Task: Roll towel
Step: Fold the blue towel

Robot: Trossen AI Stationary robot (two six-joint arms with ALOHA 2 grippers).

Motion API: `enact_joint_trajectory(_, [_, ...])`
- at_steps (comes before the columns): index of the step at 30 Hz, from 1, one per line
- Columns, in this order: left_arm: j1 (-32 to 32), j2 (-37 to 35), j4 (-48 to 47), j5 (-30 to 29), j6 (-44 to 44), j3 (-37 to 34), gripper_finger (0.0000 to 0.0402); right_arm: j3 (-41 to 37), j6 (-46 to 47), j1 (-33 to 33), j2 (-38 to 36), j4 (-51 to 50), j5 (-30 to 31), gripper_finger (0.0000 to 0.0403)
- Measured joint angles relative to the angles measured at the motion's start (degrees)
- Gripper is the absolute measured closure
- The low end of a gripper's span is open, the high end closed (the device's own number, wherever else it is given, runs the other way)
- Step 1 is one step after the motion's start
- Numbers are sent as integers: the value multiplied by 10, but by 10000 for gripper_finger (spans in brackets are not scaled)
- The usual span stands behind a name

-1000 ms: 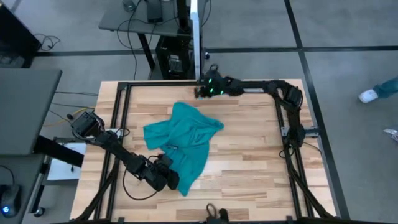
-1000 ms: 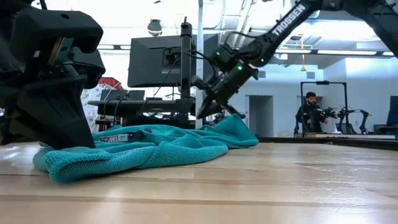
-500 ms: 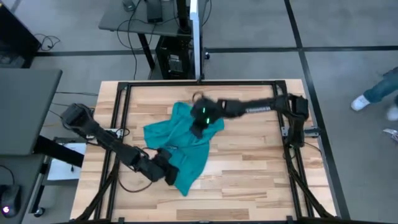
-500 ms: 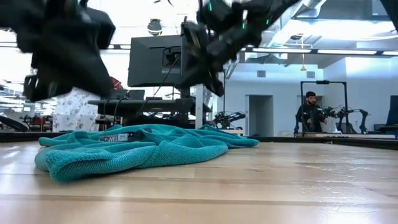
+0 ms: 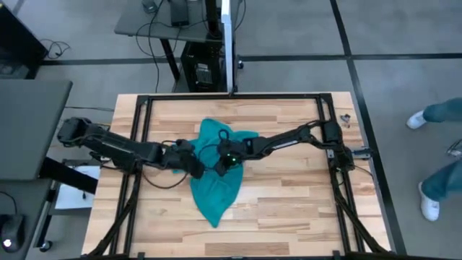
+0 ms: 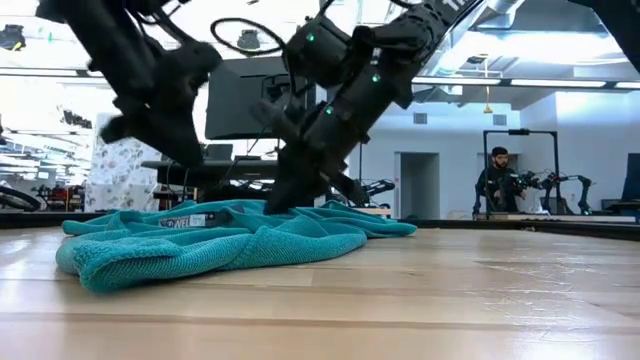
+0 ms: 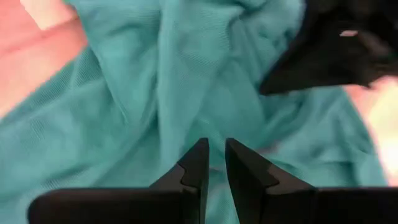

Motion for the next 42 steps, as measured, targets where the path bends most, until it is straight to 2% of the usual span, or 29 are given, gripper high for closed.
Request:
enact_joint_trajectory(8, [42,125,-4,4,2,0,363,0,10,51,0,-6,-8,403])
enact_joint_trajectory(14, [49,186,-11,-10,-2,4,363,0,14,66,0,-73,-4,403])
enact_joint_trajectory(21, [50,178,-23,-8,1,2,363,5,-22,108,-5,-230,7,403])
enact_joint_trajectory(27, [53,169,-26,0,18,1,363,1,-9,173,-38,-335,7,403])
enact_joint_trajectory(36, [53,169,-32,1,47,0,363,-2,131,290,-62,-499,16,403])
enact_joint_trajectory(40, [53,161,-32,7,57,0,363,-1,195,313,-96,-492,29,403])
enact_joint_trajectory(42, [53,149,-28,11,70,2,363,-1,208,301,-112,-477,61,403])
